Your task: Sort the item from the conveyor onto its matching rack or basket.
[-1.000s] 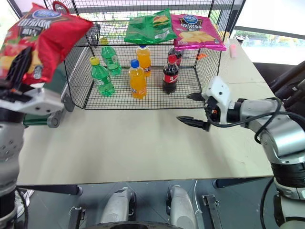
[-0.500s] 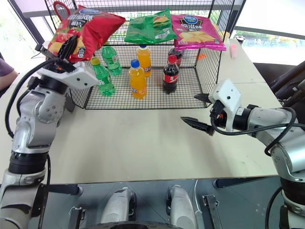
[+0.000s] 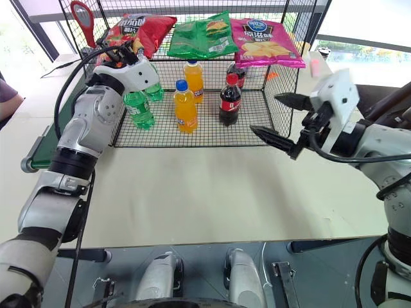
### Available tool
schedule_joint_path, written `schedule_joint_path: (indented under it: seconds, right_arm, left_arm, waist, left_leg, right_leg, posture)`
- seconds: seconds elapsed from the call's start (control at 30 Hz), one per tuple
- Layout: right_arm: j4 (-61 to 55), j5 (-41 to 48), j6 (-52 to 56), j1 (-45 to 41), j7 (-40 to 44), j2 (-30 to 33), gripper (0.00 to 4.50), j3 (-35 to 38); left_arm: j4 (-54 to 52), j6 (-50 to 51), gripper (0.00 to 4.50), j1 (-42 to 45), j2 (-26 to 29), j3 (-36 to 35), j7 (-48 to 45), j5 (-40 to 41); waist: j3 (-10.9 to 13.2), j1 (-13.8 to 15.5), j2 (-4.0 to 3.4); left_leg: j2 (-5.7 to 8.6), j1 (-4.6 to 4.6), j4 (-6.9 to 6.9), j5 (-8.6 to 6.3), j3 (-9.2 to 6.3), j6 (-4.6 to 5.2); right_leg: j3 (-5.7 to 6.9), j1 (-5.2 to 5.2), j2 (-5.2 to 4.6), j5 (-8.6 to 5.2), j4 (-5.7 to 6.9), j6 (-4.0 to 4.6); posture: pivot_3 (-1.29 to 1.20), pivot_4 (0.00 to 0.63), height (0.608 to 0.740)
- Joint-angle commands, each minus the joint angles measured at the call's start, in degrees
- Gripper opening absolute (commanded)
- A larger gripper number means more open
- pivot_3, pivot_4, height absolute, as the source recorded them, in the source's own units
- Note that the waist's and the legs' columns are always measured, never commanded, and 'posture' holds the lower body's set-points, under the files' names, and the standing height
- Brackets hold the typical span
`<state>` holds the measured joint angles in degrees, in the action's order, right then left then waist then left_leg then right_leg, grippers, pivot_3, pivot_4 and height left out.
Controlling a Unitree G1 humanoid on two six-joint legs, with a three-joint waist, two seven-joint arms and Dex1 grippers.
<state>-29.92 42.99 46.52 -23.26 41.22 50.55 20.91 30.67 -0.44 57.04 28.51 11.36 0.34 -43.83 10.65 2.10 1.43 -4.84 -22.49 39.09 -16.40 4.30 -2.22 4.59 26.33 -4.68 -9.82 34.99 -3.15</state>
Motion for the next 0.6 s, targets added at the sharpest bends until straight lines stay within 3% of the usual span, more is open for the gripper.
schedule_joint_path:
  seconds: [0.03, 0.23, 0.33, 0.5, 0.6]
  right_arm:
    - [-0.2, 0.3, -1.2, -1.2, -1.3, 0.6, 4.50, 1.9]
    - [0.1, 0.3, -1.9, -0.8, -1.3, 0.7, 4.50, 1.5]
    - [0.4, 0.0, -2.4, -0.2, -0.8, 0.9, 4.50, 1.4]
    - [0.3, -0.2, -2.9, 0.9, -0.5, 0.9, 4.50, 1.2]
    - [0.1, -0.4, -3.1, 1.3, -0.6, 0.7, 4.50, 0.7]
  left_arm:
    - [3.3, -0.1, 0.01, 3.6, -0.8, 1.1, 1.5, 0.7]
    - [6.8, -0.6, 0.01, 6.1, -2.1, 2.5, 3.0, 1.7]
    - [4.8, -0.5, 1.19, 5.4, -2.3, 2.1, 3.8, 2.7]
    - [-3.4, -0.8, 3.55, 2.1, -0.5, 2.2, 2.8, 2.5]
    - [-9.7, 0.3, 3.55, -0.9, 0.2, 1.6, -0.6, 3.6]
  waist:
    - [0.0, 0.1, 0.00]
    - [0.0, 0.1, 0.00]
    - [0.0, 0.2, 0.00]
    - [0.0, 0.1, 0.00]
    - [0.0, 0.1, 0.00]
  left_leg:
    - [0.00, 0.00, 0.01, 0.00, 0.00, 0.00]
    - [0.01, 0.00, 0.06, 0.00, -0.01, 0.00]
    - [0.01, 0.01, 0.05, 0.00, -0.01, 0.00]
    - [0.02, 0.02, 0.06, 0.00, -0.01, 0.00]
    - [0.01, 0.02, 0.05, 0.00, -0.01, 0.00]
  right_leg:
    - [0.00, -0.01, -0.01, 0.00, 0.00, 0.00]
    - [-0.01, -0.05, -0.02, -0.01, 0.01, 0.00]
    - [-0.01, -0.05, -0.02, 0.00, 0.02, 0.00]
    - [-0.01, -0.07, -0.03, 0.00, 0.02, 0.00]
    - [-0.02, -0.05, -0.02, 0.00, 0.04, 0.00]
  posture:
    - [0.00, 0.150, 0.740]
    - [0.00, 0.150, 0.740]
    - [0.00, 0.150, 0.740]
    - [0.00, 0.150, 0.740]
    - [0.00, 0.150, 0.740]
